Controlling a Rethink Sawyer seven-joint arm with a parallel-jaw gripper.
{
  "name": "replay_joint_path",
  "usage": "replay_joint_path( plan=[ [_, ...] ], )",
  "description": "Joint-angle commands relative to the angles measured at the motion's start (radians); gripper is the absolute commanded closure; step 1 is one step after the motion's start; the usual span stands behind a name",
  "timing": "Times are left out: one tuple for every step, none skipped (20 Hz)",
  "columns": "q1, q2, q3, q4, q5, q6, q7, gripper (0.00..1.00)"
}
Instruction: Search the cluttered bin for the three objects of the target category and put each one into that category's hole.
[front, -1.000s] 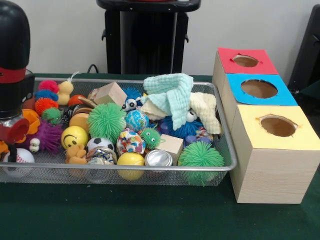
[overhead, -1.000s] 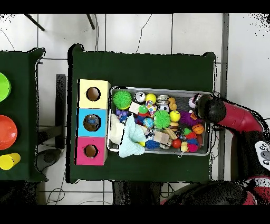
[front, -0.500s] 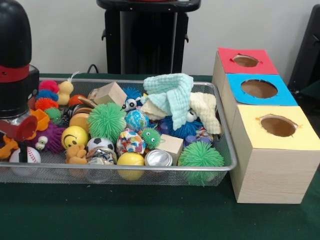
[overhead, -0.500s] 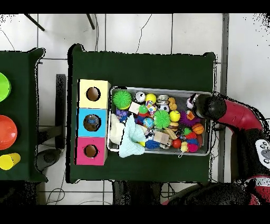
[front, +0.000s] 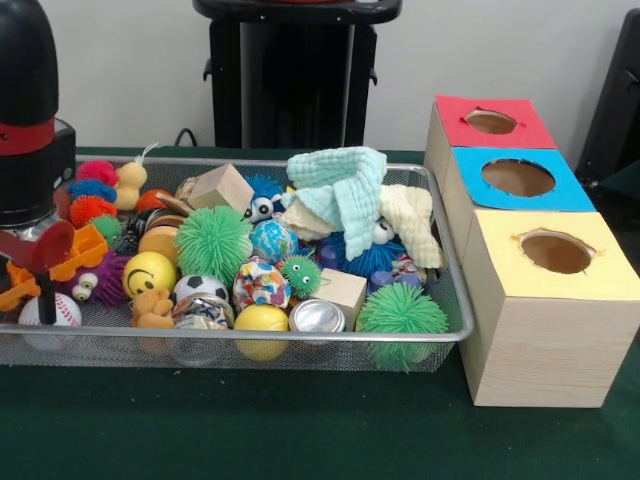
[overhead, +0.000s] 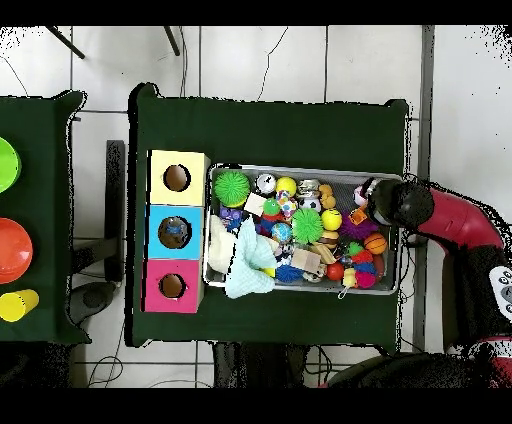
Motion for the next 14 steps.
replay_joint_path(
  plan=[
    [-0.020,0.045,0.104,0.095,-0.084,0.034,-0.264,0.00],
    [-0.017,0.049,0.100,0.093,-0.087,0.027,-0.255,0.00],
    [-0.015,0.054,0.098,0.090,-0.091,0.018,-0.249,0.00],
    [-0.021,0.054,0.102,0.104,-0.100,-0.018,-0.245,0.00],
    [-0.024,0.057,0.103,0.105,-0.095,-0.010,-0.243,0.00],
    [-0.024,0.064,0.105,0.099,-0.096,-0.006,-0.244,0.00],
    [-0.025,0.065,0.107,0.099,-0.100,-0.011,-0.244,0.00],
    [-0.023,0.073,0.108,0.090,-0.103,-0.009,-0.242,0.00],
    [-0.023,0.074,0.110,0.090,-0.108,-0.014,-0.240,0.00],
    [-0.022,0.077,0.110,0.089,-0.112,-0.017,-0.233,0.00],
    [-0.024,0.080,0.113,0.089,-0.116,-0.020,-0.232,0.00],
    [-0.022,0.086,0.117,0.084,-0.120,-0.021,-0.230,0.00],
    [-0.022,0.089,0.119,0.081,-0.122,-0.018,-0.230,0.00],
    [-0.020,0.096,0.123,0.074,-0.123,-0.017,-0.233,0.00]
  ],
)
